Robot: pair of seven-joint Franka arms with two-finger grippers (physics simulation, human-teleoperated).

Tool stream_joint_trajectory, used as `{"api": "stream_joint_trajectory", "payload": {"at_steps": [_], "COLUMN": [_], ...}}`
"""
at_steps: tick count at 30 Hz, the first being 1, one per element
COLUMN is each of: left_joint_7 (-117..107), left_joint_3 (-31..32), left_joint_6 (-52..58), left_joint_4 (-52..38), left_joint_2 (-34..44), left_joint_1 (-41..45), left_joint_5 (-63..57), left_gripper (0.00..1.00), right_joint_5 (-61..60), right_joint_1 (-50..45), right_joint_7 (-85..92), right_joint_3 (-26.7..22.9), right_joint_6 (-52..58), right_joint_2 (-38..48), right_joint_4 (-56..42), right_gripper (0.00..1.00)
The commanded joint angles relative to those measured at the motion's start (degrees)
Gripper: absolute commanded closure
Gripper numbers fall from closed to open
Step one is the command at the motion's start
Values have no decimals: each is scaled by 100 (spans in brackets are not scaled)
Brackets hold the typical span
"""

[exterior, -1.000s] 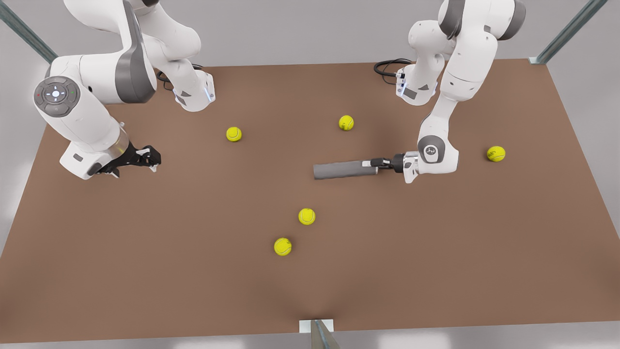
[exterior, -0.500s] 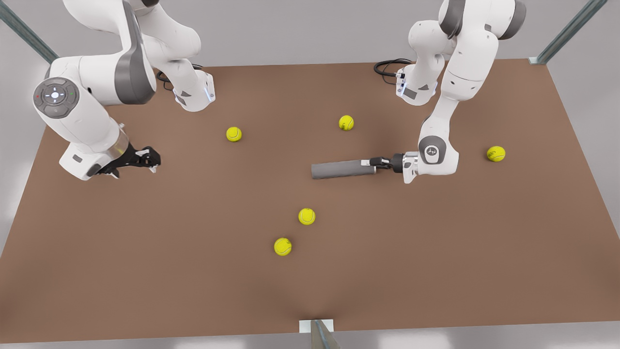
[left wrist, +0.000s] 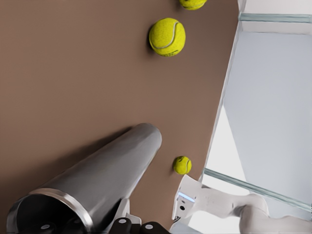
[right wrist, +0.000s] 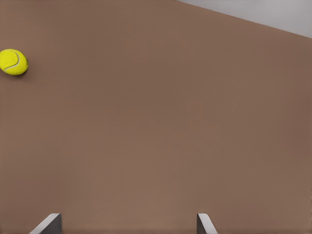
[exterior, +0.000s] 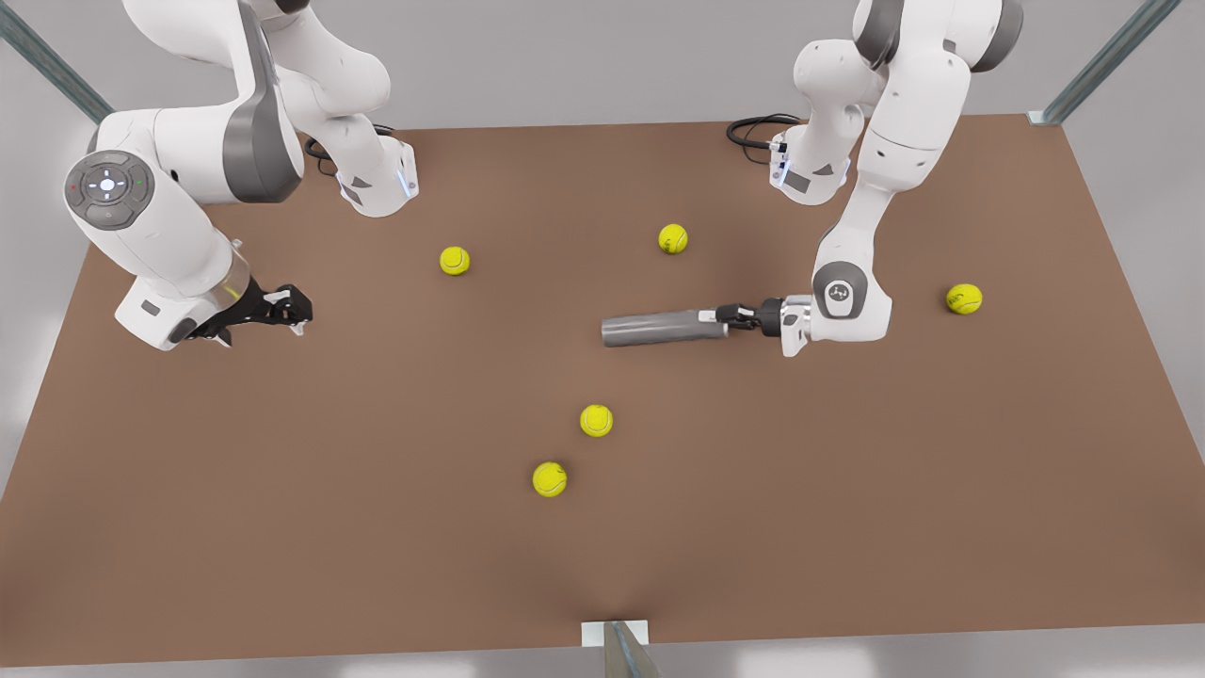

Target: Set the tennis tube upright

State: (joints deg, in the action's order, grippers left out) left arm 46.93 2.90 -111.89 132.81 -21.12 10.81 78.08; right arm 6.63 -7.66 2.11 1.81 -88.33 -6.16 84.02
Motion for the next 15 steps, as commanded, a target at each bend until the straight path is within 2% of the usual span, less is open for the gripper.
{"api": "stream_joint_trajectory", "payload": {"at_steps": [1,8,15], "left_joint_7": [0,-26,-26], "left_joint_3": [0,9,44], "left_joint_6": [1,1,27], "left_joint_4": [0,-27,-35], "left_joint_2": [3,90,134], "left_joint_1": [0,0,9], "left_joint_5": [-3,-91,-100], "left_gripper": [69,70,75], "right_joint_5": [-4,5,-4], "right_joint_1": [2,-7,-7], "right_joint_7": [0,0,0], "right_joint_3": [-5,-5,4], "right_joint_6": [0,0,0], "right_joint_2": [0,0,0], "right_joint_4": [0,0,0], "right_gripper": [0,0,0]}}
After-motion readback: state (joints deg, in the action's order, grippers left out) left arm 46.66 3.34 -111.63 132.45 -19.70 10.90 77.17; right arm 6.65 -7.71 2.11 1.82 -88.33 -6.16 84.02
